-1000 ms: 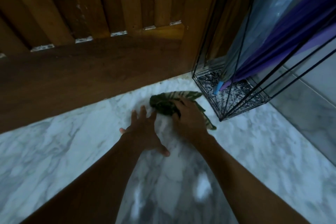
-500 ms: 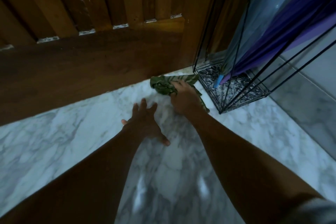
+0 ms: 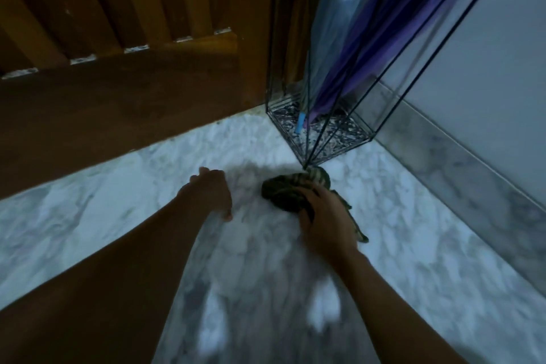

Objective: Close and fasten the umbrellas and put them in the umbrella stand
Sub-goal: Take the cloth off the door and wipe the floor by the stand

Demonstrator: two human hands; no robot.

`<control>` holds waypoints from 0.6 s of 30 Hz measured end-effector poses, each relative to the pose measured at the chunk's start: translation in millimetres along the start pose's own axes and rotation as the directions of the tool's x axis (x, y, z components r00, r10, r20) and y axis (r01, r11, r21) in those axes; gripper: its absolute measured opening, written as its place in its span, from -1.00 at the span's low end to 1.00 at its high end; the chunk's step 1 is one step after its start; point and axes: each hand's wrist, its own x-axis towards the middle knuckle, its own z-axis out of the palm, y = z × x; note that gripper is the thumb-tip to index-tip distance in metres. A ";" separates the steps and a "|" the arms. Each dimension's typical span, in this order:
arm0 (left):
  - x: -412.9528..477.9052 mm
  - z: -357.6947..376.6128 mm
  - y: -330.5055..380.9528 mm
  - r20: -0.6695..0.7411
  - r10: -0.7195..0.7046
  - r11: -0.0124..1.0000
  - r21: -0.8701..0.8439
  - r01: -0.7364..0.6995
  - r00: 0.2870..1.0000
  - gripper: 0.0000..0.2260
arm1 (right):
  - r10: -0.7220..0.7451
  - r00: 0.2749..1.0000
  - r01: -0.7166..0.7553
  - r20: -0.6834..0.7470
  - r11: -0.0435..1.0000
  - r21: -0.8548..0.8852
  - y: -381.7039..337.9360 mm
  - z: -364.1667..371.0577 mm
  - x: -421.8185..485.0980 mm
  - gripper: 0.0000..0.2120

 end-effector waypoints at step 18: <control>-56.4 64.4 43.7 -0.225 0.227 0.954 -0.143 -0.262 0.948 -0.36 | 0.094 0.993 -0.094 -0.065 0.996 0.000 13.3 -25.7 -25.3 -0.54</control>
